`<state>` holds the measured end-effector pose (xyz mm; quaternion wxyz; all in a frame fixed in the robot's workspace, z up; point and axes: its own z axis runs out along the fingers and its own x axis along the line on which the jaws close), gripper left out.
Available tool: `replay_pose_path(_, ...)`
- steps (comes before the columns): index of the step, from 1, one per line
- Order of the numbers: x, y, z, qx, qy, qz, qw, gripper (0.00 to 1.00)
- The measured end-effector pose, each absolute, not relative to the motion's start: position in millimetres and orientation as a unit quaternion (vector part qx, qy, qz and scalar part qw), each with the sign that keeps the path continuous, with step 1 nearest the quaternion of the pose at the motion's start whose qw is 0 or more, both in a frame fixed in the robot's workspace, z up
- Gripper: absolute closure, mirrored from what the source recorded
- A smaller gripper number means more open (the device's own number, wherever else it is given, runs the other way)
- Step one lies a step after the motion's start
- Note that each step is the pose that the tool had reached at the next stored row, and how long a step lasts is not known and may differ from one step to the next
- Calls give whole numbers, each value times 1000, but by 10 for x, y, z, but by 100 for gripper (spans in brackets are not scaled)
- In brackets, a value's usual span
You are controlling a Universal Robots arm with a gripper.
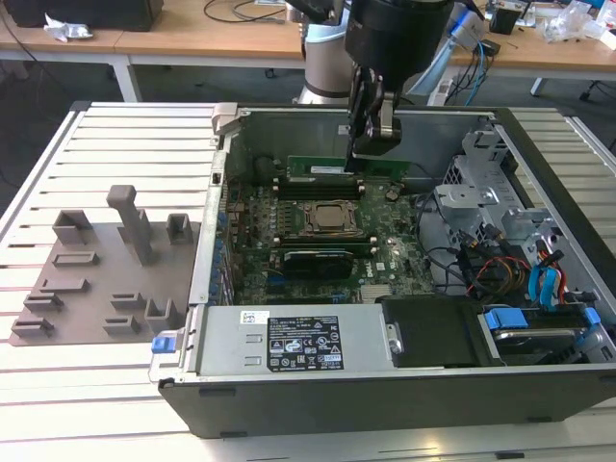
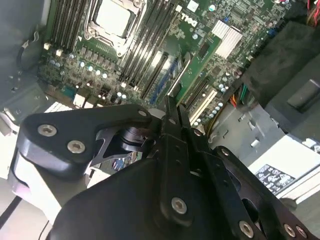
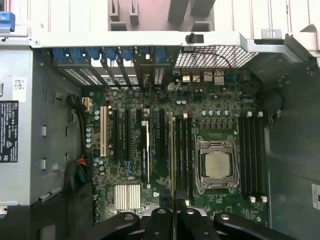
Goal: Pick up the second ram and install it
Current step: 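Pick up the second ram and move it above second insertion slot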
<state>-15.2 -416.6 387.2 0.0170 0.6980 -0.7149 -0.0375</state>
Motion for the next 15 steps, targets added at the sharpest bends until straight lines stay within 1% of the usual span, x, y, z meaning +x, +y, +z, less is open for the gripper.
replay_pose_path(5,-77,-4110,3738,698,-715,-38,18,87)
replay_pose_path(12,76,-3968,3685,698,-715,-39,18,87)
replay_pose_path(15,76,-3968,3685,698,-715,-39,18,87)
